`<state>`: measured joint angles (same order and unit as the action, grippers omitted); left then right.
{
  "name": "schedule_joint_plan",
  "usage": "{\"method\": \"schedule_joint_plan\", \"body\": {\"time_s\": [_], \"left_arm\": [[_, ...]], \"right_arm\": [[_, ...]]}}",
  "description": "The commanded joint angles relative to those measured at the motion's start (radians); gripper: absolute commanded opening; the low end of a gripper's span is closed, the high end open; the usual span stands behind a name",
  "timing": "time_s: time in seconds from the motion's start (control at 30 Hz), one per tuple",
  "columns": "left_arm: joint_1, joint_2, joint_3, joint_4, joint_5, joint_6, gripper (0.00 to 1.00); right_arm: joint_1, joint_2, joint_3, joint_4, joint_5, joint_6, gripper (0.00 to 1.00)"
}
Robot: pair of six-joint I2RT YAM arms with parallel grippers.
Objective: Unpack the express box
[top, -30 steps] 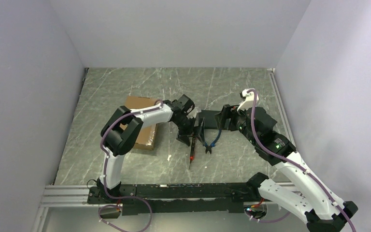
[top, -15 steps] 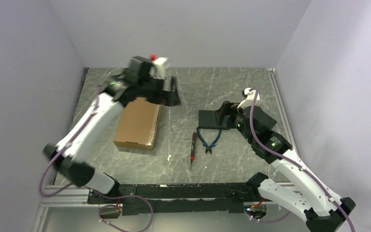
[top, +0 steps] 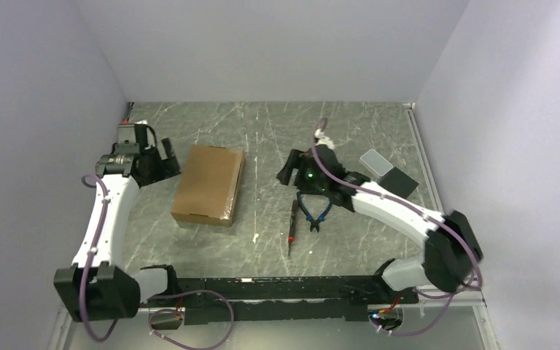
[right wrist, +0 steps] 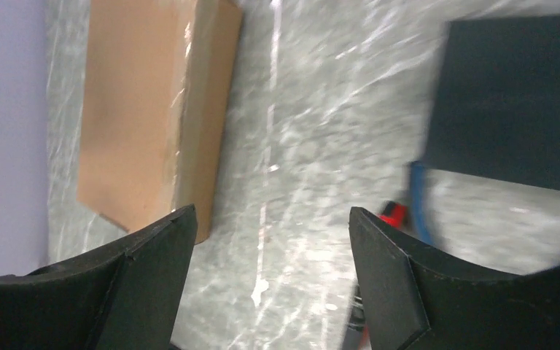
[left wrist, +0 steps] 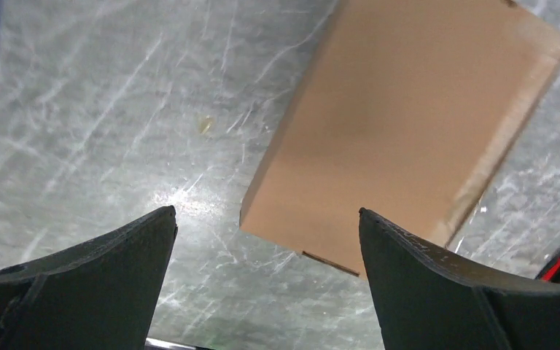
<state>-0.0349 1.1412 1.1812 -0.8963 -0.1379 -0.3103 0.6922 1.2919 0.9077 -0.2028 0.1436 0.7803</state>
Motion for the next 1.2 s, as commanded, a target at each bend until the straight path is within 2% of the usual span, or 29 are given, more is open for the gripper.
{"method": "schedule_joint_plan", "body": {"time_s": [0.0,0.07,0.17,0.27,0.4,0.5,0.67,0.87,1.17], "left_arm": [[0.181,0.040,-0.034,0.132,0.304,-0.010,1.00],[0.218,0.089,-0.035,0.148,0.345,-0.003,0.99],[0.246,0.179,-0.028,0.161,0.406,0.019,0.98],[0.246,0.254,-0.033,0.175,0.466,0.046,0.89],[0.246,0.316,-0.047,0.197,0.534,0.072,0.76],[0.246,0.325,-0.074,0.232,0.503,0.074,0.76],[0.245,0.376,-0.095,0.245,0.463,0.082,0.74],[0.246,0.420,-0.100,0.243,0.471,0.087,0.74],[0.247,0.473,-0.090,0.204,0.386,0.079,0.71]], "right_arm": [[0.043,0.191,0.115,0.188,-0.241,0.103,0.78],[0.058,0.290,0.152,0.264,-0.348,0.130,0.69],[0.086,0.415,0.210,0.307,-0.414,0.178,0.66],[0.106,0.507,0.244,0.360,-0.439,0.217,0.64],[0.120,0.606,0.309,0.349,-0.445,0.213,0.61],[0.125,0.633,0.322,0.357,-0.442,0.217,0.58],[0.125,0.657,0.316,0.360,-0.431,0.218,0.47],[0.125,0.681,0.319,0.353,-0.433,0.215,0.43],[0.113,0.675,0.266,0.358,-0.423,0.224,0.38]]}}
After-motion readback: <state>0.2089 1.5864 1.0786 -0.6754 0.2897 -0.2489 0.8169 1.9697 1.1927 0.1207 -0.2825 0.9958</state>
